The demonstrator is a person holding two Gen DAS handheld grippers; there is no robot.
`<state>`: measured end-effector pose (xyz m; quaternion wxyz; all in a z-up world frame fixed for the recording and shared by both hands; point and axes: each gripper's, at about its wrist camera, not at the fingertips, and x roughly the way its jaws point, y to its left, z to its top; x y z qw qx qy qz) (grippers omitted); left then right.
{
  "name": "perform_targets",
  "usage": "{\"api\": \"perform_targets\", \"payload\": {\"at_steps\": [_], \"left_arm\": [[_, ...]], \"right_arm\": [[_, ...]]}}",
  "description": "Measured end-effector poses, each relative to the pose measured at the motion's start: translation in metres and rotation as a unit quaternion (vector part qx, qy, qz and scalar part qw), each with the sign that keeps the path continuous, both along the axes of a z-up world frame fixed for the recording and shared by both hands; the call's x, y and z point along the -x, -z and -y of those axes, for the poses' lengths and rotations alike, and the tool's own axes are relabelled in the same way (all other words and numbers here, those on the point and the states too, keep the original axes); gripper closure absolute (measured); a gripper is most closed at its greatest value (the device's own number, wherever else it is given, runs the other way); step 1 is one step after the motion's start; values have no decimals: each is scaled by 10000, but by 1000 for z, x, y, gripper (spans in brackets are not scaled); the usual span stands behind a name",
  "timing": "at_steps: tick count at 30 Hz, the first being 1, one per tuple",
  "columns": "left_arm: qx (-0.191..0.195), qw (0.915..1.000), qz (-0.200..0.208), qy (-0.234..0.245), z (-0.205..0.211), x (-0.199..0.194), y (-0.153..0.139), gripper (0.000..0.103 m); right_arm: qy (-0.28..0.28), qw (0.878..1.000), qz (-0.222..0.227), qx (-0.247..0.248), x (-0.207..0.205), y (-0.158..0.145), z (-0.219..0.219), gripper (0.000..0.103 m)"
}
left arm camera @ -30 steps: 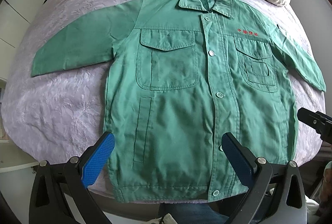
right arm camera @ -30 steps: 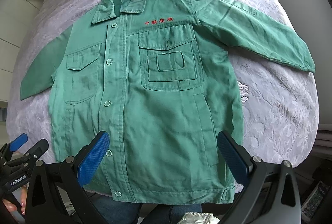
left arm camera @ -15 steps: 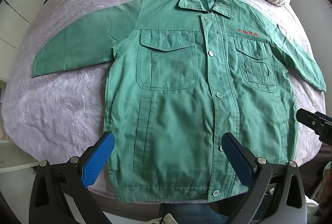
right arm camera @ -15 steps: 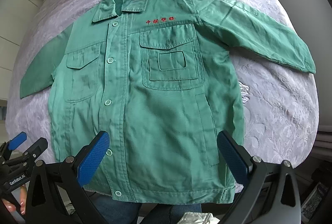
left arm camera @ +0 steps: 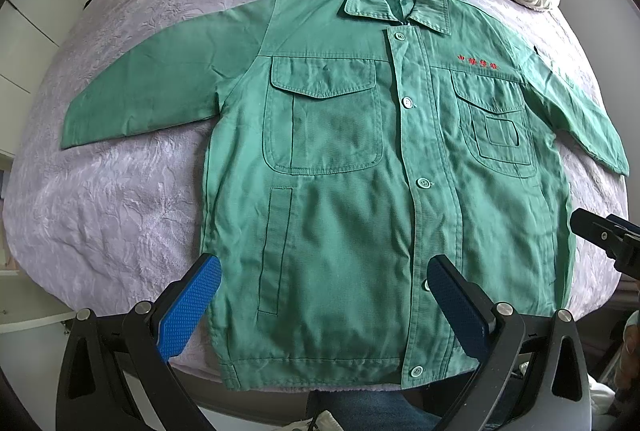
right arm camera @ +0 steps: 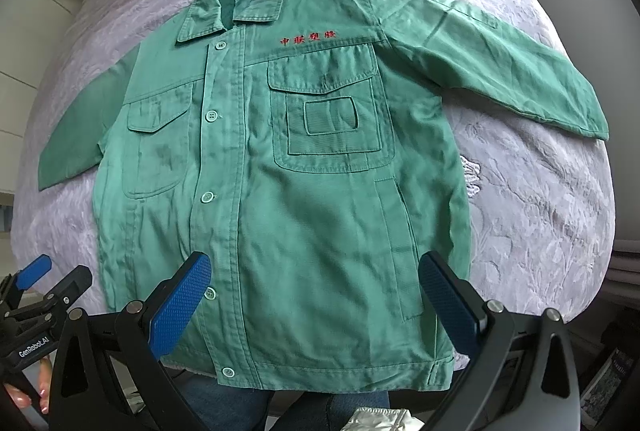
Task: Fold large clothes
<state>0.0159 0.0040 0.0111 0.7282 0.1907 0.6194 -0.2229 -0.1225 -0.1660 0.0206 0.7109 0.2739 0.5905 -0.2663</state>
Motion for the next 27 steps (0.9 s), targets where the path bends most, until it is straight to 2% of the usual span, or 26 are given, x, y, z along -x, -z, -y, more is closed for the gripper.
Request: {"api": "perform_targets", "payload": {"at_steps": [27], "left_arm": [[-4,10000,-6,2,0,-1,0,0]], "right_arm": [[16,10000,-14,-4,-1,2,0,0]]}}
